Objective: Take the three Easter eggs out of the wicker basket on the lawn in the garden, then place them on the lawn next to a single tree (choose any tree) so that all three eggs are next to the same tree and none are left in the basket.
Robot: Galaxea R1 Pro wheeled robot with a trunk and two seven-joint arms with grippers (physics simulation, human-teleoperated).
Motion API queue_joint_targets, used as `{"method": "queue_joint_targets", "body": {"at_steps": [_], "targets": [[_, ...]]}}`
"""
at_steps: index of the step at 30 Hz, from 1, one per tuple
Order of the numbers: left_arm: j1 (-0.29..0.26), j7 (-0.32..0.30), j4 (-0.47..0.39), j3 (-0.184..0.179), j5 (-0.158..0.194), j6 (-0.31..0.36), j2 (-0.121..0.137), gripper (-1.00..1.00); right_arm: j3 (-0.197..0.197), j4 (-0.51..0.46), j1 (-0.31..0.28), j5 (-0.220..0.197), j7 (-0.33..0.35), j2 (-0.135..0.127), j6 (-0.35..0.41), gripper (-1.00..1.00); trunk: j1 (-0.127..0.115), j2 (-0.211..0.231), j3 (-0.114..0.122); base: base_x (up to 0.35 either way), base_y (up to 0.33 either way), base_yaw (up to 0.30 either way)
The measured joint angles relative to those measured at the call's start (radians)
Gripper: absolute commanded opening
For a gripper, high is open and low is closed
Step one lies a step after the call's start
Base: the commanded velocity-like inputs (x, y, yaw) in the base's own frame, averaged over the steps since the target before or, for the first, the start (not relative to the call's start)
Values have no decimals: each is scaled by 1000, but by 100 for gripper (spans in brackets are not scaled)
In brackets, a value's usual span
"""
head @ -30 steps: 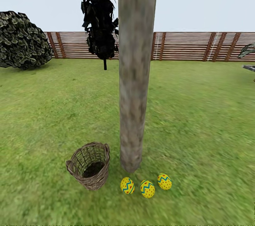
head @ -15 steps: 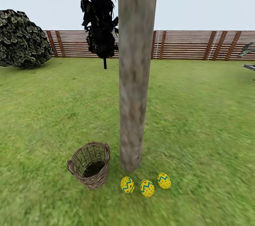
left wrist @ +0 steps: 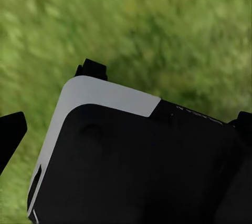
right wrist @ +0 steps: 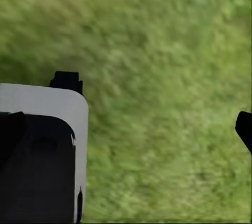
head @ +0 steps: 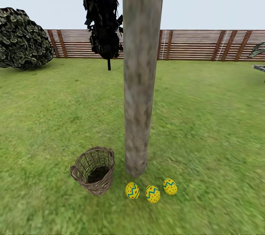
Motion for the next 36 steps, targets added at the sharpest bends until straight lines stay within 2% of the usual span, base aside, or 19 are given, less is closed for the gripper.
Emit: {"method": "queue_joint_targets", "body": {"at_steps": [4, 11, 17, 28, 36], "targets": [[0, 0, 0, 0, 0, 0, 0, 100, 0, -2, 0, -4, 0, 0, 21, 100, 0, 0, -6, 0, 0, 0], [0, 0, 33, 2, -1, 0, -1, 100, 0, -2, 0, -7, -2, 1, 13, 100, 0, 0, -17, 0, 0, 0], [0, 0, 44, 3, 0, 0, 0, 100, 2, 0, 0, -5, -4, 2, 6, 100, 0, 0, -18, 0, 0, 0], [0, -1, 121, 4, 2, -1, -9, 100, 2, 0, 0, -1, -4, 1, 5, 100, 0, 0, -18, 0, 0, 0], [1, 0, 130, 3, 2, -2, -1, 100, 2, 0, 0, 0, -4, 1, 5, 100, 0, 0, -18, 0, 0, 0]]}}
